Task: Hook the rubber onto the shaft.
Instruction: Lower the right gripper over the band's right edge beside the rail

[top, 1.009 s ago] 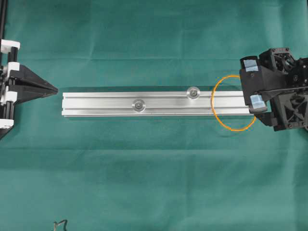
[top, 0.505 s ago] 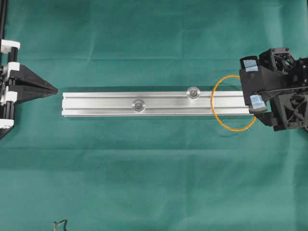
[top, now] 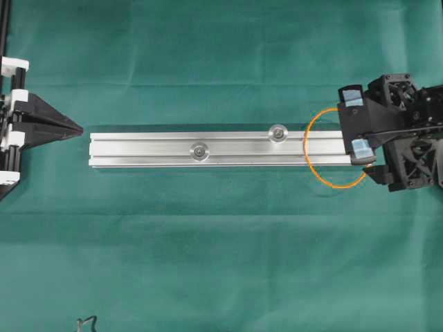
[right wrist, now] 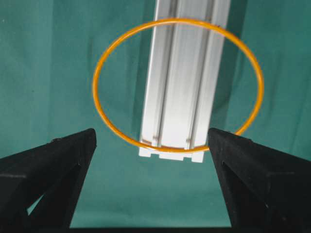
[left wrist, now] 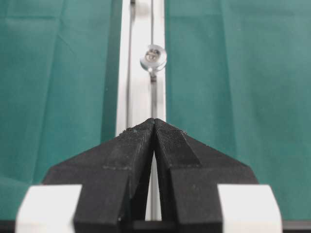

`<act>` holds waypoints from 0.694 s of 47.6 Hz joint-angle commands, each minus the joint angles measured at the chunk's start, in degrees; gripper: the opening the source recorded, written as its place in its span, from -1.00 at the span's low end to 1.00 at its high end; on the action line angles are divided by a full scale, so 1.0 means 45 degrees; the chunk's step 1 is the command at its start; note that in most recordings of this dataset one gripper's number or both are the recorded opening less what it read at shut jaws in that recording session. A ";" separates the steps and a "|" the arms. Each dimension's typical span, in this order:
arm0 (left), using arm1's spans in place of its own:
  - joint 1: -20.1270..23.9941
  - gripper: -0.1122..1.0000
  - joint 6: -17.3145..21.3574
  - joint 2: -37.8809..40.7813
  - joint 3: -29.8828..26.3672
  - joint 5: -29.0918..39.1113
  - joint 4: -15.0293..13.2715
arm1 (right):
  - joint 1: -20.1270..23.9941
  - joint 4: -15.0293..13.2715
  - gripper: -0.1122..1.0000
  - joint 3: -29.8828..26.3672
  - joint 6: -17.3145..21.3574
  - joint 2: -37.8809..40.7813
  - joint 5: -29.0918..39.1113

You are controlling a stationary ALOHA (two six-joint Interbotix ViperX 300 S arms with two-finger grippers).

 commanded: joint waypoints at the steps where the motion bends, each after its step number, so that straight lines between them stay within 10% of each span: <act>1: 0.0000 -0.79 0.0000 0.0117 -0.0352 -0.0059 0.0039 | 0.0039 0.0195 0.98 0.0020 0.0020 0.0059 -0.0430; 33: 0.0000 -0.79 0.0000 0.0117 -0.0352 -0.0039 0.0039 | 0.0742 0.1094 0.98 0.1426 0.0020 0.1289 -0.3398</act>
